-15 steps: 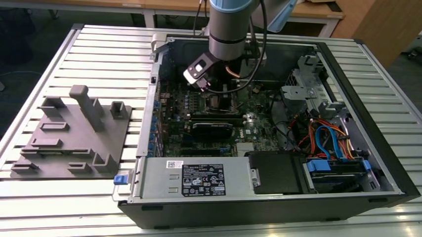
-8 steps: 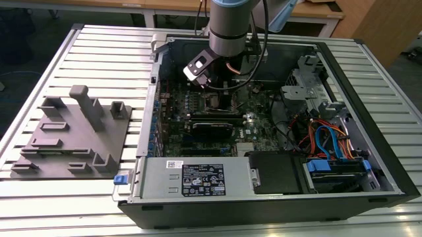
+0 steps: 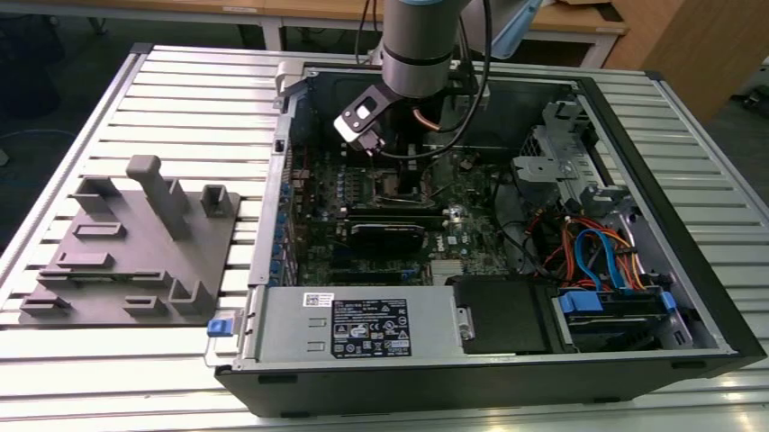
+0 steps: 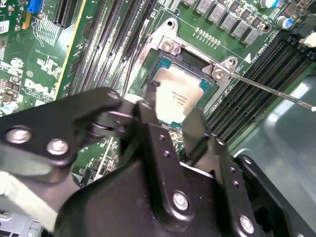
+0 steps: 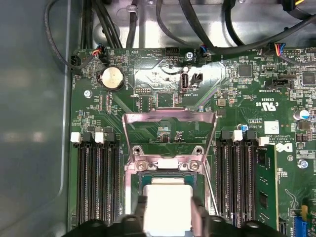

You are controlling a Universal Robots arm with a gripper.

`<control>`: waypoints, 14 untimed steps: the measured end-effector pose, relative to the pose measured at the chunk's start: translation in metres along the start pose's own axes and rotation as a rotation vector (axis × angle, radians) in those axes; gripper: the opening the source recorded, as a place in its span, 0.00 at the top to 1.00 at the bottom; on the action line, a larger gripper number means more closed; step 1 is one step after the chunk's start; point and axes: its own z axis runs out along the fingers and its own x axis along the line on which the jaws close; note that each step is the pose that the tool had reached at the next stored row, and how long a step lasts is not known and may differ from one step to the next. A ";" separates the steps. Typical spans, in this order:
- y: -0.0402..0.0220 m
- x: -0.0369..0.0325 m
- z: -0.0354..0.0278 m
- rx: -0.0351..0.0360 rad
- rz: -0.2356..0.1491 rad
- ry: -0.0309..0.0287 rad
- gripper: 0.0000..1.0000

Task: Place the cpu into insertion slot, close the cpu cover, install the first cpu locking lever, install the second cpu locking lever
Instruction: 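Place the cpu into insertion slot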

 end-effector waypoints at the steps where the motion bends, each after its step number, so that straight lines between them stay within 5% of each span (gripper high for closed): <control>1: 0.0000 0.0000 0.0000 0.0001 0.000 0.0000 0.50; 10: 0.0000 -0.0001 -0.0001 0.0004 0.000 -0.0002 0.89; 14: 0.0000 -0.0001 -0.0001 0.0005 0.000 -0.0002 0.89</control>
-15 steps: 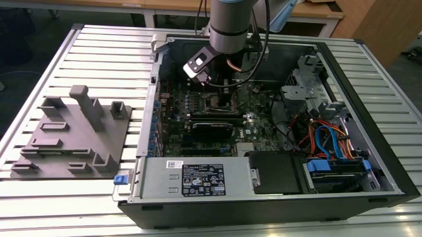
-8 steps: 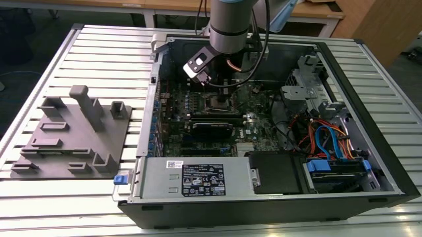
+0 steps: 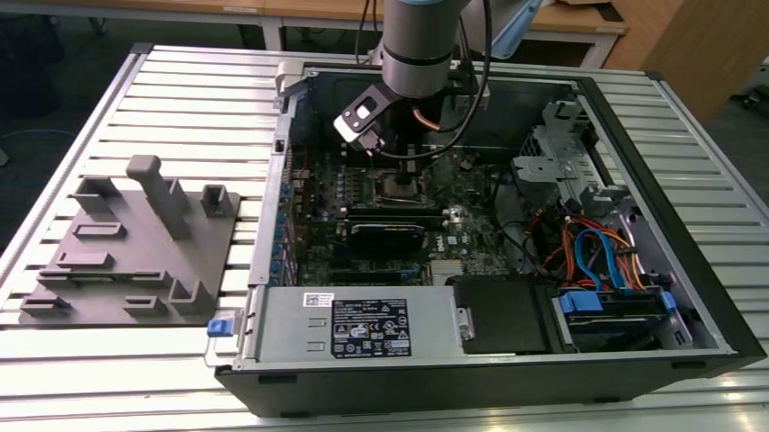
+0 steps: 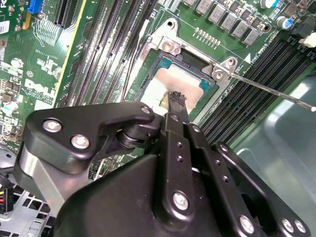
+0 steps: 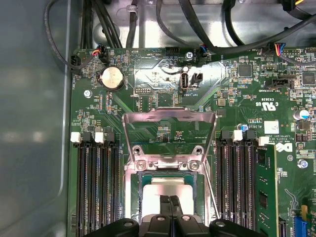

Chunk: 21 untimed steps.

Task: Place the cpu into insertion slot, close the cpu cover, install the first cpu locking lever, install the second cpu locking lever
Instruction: 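Place the cpu into insertion slot, then close the cpu cover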

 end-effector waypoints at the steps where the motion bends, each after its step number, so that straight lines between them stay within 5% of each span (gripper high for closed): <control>1: 0.0000 0.0000 0.0000 0.0000 0.000 0.0000 0.89; 12: 0.0000 0.0000 0.0000 0.0012 0.000 0.0001 0.89; 21: 0.0011 0.0003 -0.0088 0.0081 0.000 -0.0001 0.89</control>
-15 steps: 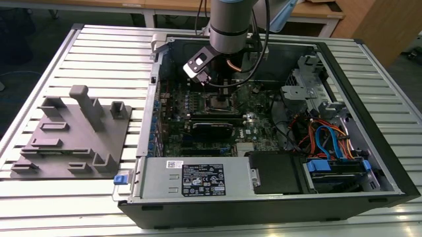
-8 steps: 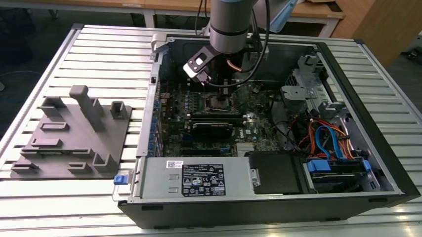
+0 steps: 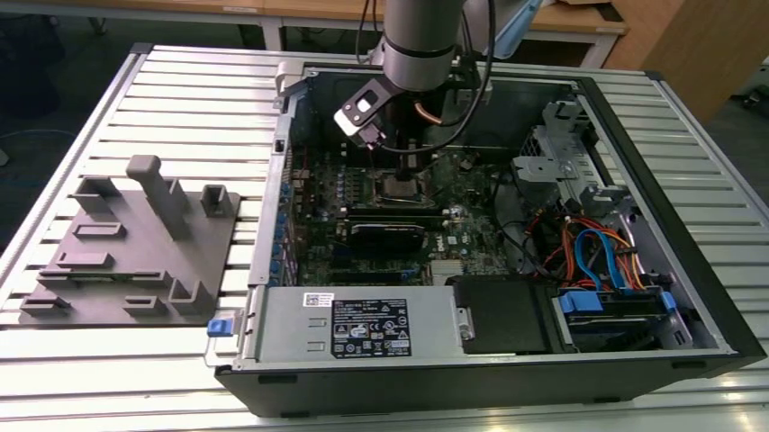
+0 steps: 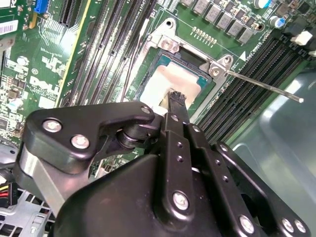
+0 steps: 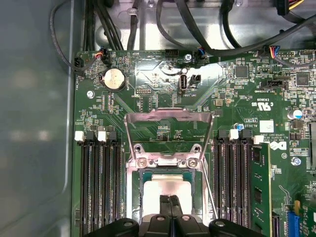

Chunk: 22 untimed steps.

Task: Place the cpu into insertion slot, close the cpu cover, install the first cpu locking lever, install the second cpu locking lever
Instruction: 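Close the cpu cover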

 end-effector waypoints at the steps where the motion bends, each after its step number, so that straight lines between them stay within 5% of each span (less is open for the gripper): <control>1: 0.0003 0.0001 0.0000 0.0022 0.000 0.0006 0.89; 7: 0.0016 0.0000 -0.0010 0.0248 0.001 0.0044 0.89; 11: 0.0017 0.0000 -0.0019 0.0250 0.001 0.0050 0.89; 17: 0.0021 0.0004 -0.0122 0.0249 0.001 0.0051 0.89; 22: 0.0021 0.0004 -0.0130 0.0249 0.001 0.0052 0.89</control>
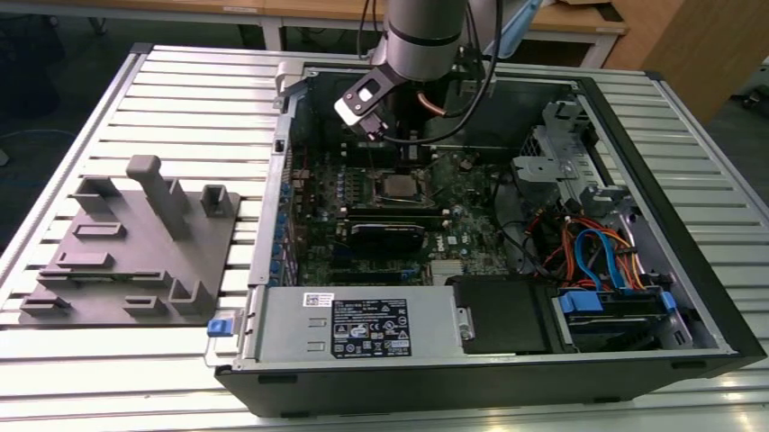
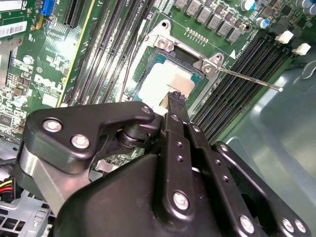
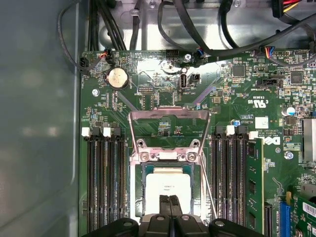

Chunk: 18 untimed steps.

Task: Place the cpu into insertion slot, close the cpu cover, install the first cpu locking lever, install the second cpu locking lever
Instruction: 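Close the cpu cover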

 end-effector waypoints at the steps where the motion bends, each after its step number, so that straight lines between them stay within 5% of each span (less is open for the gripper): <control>1: 0.0000 0.0000 -0.0001 0.0000 0.000 0.0000 0.89; 10: 0.0000 0.0000 -0.0004 0.0001 0.000 0.0000 0.89; 14: 0.0003 0.0000 -0.0004 0.0167 0.001 -0.0005 0.89; 18: 0.0002 0.0000 -0.0005 0.0177 -0.001 -0.0003 0.89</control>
